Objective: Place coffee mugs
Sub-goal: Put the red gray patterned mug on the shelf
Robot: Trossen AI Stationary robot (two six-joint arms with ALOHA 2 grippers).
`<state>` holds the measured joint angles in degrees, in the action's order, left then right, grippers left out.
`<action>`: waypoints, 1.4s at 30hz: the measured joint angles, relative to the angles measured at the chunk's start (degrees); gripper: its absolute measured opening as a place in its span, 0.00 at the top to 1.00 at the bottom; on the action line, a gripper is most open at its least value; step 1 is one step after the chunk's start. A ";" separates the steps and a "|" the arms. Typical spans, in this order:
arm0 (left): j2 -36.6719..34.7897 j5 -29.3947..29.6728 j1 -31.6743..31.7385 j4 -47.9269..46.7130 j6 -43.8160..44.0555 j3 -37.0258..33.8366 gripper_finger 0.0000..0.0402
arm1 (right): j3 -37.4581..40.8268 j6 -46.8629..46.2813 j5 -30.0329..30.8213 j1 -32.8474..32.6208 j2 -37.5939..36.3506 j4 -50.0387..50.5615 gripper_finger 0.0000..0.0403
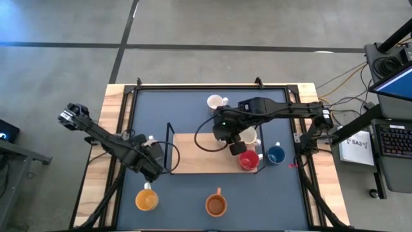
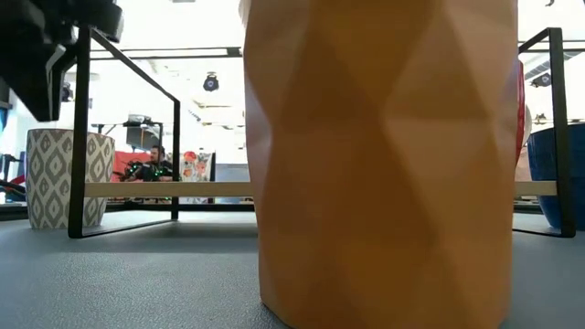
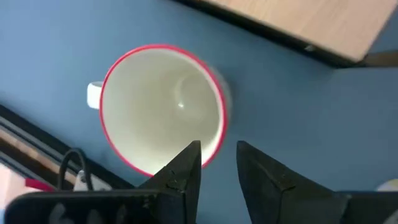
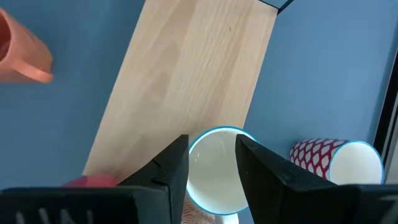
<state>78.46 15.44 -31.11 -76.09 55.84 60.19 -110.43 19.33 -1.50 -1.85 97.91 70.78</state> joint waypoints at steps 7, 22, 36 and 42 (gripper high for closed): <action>-0.02 -0.02 1.16 0.56 -2.83 -3.06 0.76 | 0.57 0.02 -0.02 -0.02 0.02 0.67 0.69; -0.63 -0.87 4.37 6.01 -8.45 -7.99 0.93 | 0.68 0.09 -0.02 -0.02 0.02 1.05 0.69; -9.66 -0.92 4.28 2.86 0.51 -5.63 0.99 | 0.69 -3.70 -0.01 -0.02 0.02 6.64 0.74; -11.47 9.18 4.35 -5.68 3.59 0.73 0.98 | 0.70 -4.41 -0.02 -0.02 0.02 7.56 0.77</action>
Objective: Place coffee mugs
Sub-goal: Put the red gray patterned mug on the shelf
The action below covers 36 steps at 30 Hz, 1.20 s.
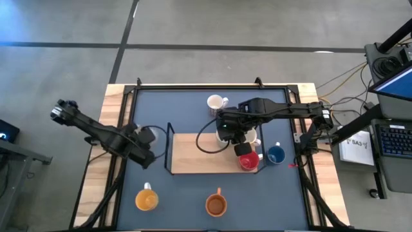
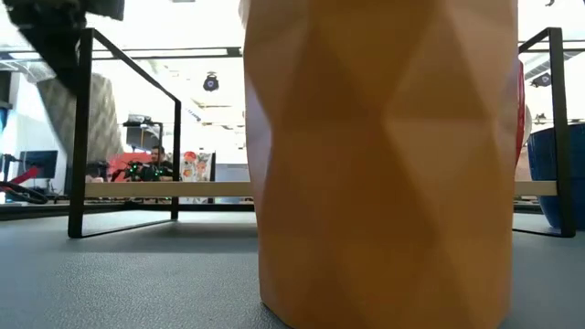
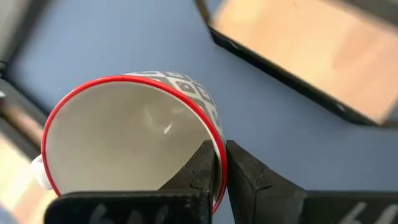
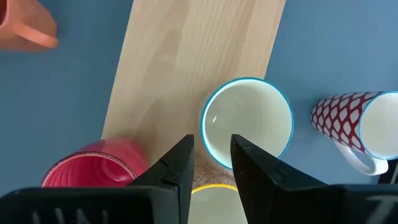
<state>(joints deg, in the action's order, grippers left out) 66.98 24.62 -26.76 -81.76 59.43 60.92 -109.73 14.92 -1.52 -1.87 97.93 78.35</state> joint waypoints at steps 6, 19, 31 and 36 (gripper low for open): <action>1.32 11.81 1.28 -8.13 1.86 8.55 0.98 | 0.00 0.00 0.02 0.00 0.00 0.44 0.79; 9.88 22.09 5.96 4.22 -20.20 25.45 0.98 | 0.02 -3.43 -0.01 0.00 0.00 2.78 0.80; 24.22 2.58 5.85 14.45 -28.02 31.43 0.98 | 0.02 -4.03 -0.46 -1.63 0.00 4.11 0.82; 28.87 -5.66 5.91 14.48 -29.53 31.39 0.98 | 0.02 -3.99 -0.46 -2.26 0.00 4.22 0.82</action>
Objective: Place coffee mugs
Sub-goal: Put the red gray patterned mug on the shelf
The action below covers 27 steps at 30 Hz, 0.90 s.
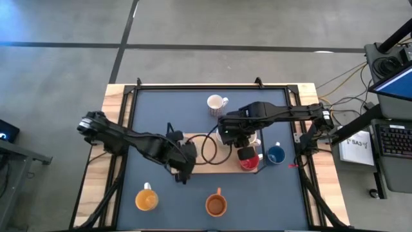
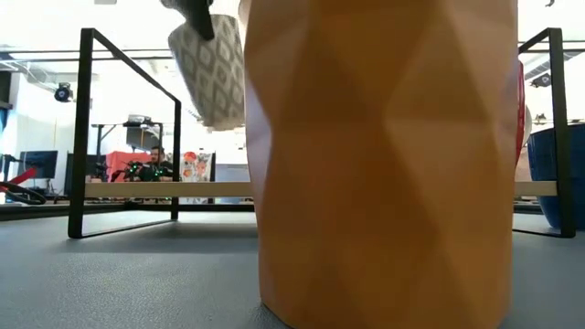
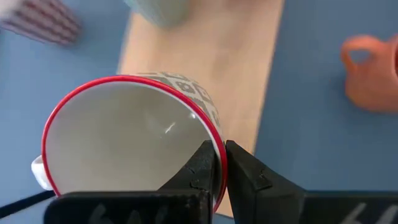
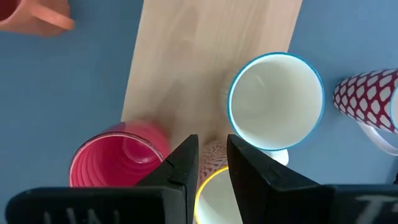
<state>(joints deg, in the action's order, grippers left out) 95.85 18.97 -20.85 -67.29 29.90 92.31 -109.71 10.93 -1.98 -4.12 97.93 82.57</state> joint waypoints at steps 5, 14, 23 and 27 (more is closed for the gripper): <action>2.42 -2.66 0.05 0.20 -1.17 -0.05 0.97 | 0.00 0.03 -0.13 -0.39 0.00 0.44 0.82; 3.72 -1.98 2.77 -0.59 -1.24 -0.09 0.97 | 0.00 -0.64 -0.15 -0.50 0.00 7.36 0.82; 4.58 -3.22 6.98 -4.53 -1.14 -0.17 0.97 | 0.07 -0.04 -0.17 -0.48 -1.31 7.51 0.82; 4.68 -5.26 8.72 -4.50 -1.72 -0.20 0.97 | 0.07 0.85 -0.11 -0.43 -2.44 7.53 0.82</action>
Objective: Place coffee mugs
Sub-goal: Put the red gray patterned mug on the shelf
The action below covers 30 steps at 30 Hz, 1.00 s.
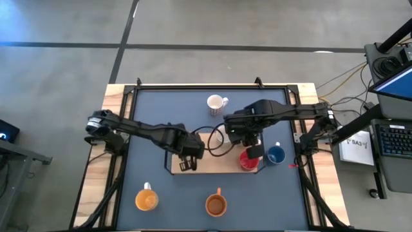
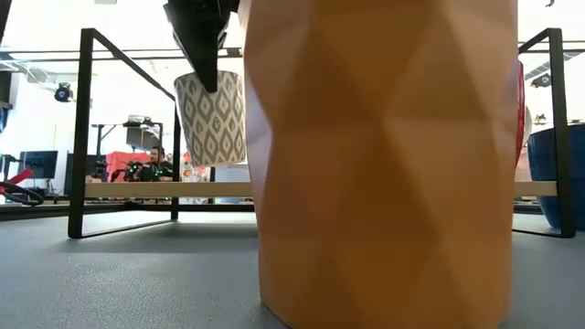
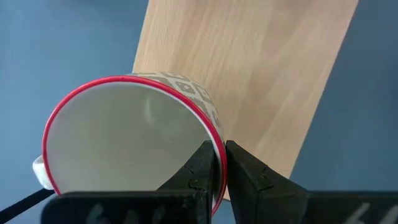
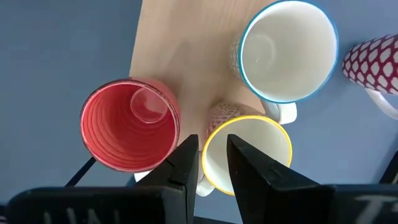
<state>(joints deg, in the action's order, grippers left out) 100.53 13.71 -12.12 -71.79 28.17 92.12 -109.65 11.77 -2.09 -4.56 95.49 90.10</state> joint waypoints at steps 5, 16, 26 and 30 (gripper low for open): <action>0.00 -0.45 1.56 -0.16 -0.49 -0.02 0.97 | 0.00 0.26 0.00 0.00 -0.91 -0.02 0.82; 0.36 -3.52 4.28 -0.24 2.73 -0.76 0.97 | 0.00 2.61 0.04 0.00 -1.32 -0.06 0.82; 0.94 -5.01 7.25 -1.82 7.22 -0.76 0.97 | 0.00 3.42 0.13 0.00 -1.32 -0.08 0.82; 0.94 -6.91 7.37 -1.72 7.83 -0.76 0.97 | -0.02 3.78 0.13 0.00 -1.32 -0.10 0.82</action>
<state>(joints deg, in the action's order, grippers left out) 101.47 6.80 -4.75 -73.50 36.00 91.35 -109.67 15.55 -1.96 -4.56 94.17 90.00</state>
